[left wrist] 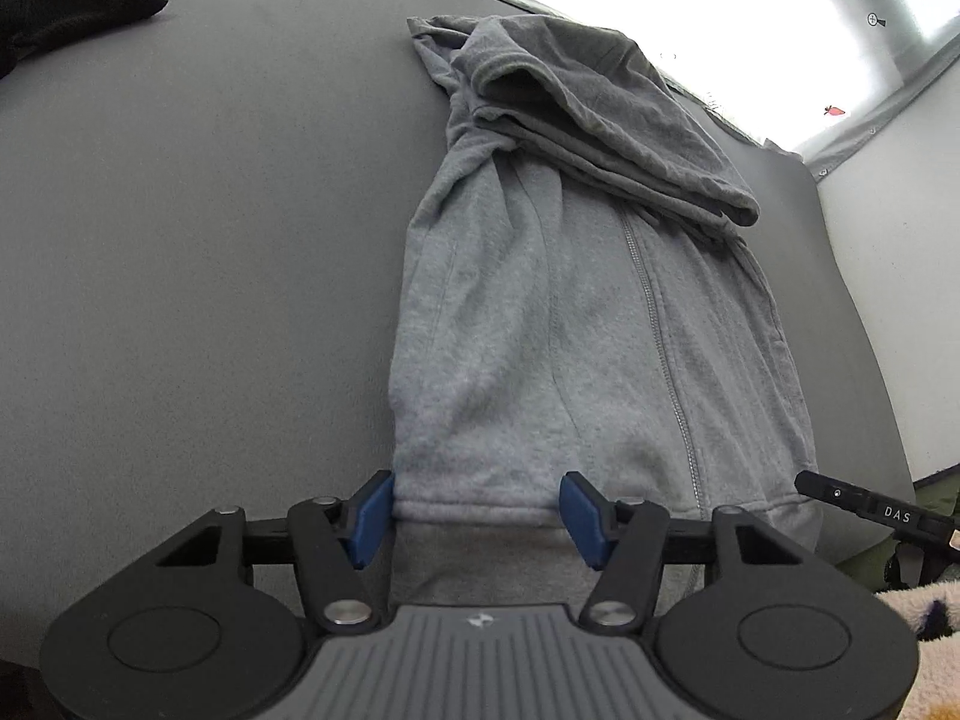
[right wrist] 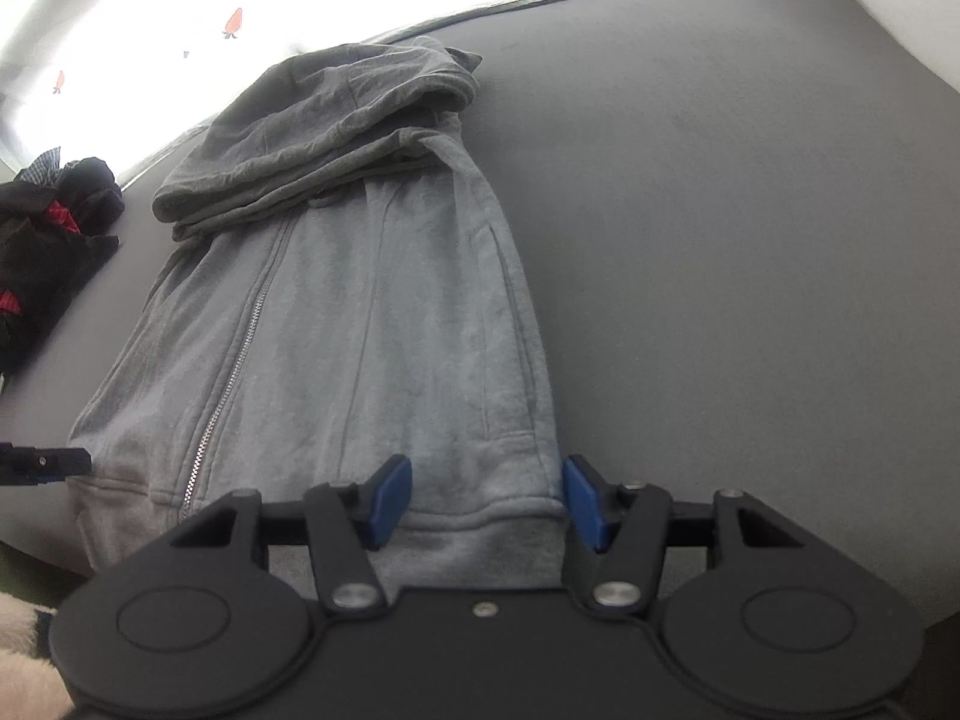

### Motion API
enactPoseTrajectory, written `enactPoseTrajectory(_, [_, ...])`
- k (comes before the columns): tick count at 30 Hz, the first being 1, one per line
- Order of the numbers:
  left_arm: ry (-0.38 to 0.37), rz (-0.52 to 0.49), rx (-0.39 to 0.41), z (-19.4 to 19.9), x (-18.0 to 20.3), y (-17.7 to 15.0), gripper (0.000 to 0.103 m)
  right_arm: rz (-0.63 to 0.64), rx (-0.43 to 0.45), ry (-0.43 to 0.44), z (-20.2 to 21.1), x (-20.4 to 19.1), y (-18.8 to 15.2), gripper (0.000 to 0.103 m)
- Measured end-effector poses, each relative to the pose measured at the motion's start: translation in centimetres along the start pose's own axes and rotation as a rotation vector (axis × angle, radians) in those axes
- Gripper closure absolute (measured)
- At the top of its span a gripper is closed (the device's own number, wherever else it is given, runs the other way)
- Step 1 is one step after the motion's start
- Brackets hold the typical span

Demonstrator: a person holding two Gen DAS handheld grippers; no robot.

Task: Fold clothes
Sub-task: 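Open both tools and move them to the hem of the folded hoodie, then grasp the hem with both tools and lift the hoodie off the table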

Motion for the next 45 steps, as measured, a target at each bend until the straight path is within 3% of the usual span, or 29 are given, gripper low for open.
enactPoseTrajectory(5, [-0.029,0.015,-0.05,0.3,-0.2,-1.3,0.057,-0.042,-0.041,0.058,0.7,1.2,-1.0,0.047])
enactPoseTrajectory(13, [-0.025,0.027,-0.067,0.5,-0.2,-2.2,0.06,-0.057,-0.093,0.105,1.3,1.7,-1.9,0.053])
enactPoseTrajectory(15, [-0.036,0.024,-0.064,0.3,0.1,-2.2,0.098,-0.042,-0.103,0.099,1.3,1.4,-1.9,0.056])
enactPoseTrajectory(17, [-0.069,0.007,-0.069,0.1,0.4,-2.2,0.097,-0.002,-0.112,0.076,1.2,0.8,-1.8,0.077])
enactPoseTrajectory(18, [-0.075,-0.002,-0.071,0.0,0.6,-2.0,0.098,0.007,-0.121,0.085,1.2,0.9,-1.8,0.097])
enactPoseTrajectory(20, [-0.113,0.011,-0.06,0.3,0.7,-1.4,0.098,-0.01,-0.128,0.124,1.2,1.0,-1.6,0.098])
enactPoseTrajectory(24, [-0.213,0.098,0.031,2.5,0.8,0.9,0.098,-0.143,-0.04,0.279,3.0,1.3,0.5,0.098])
enactPoseTrajectory(28, [-0.26,0.116,0.213,5.7,2.6,4.2,0.098,-0.304,0.121,0.467,5.0,1.5,3.8,0.098])
enactPoseTrajectory(34, [-0.392,0.215,0.412,7.2,4.3,9.3,0.098,-0.441,0.309,0.614,5.7,0.4,9.2,0.098])
enactPoseTrajectory(39, [-0.464,0.323,0.499,6.9,3.6,12.4,0.099,-0.536,0.453,0.678,5.0,0.7,12.6,0.098])
enactPoseTrajectory(45, [-0.476,0.351,0.556,5.6,2.2,16.7,0.099,-0.578,0.508,0.647,3.1,0.7,17.2,0.098])
Point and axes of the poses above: each gripper's, at about its wrist camera, not at the fingertips, and z roughly against the way its jaws point, x to its right, y to its top, the point moved 2 cm from there along -z, roughly the way its jaws point, and after that the axes turned 2 degrees about x, right-handed, at the moved point
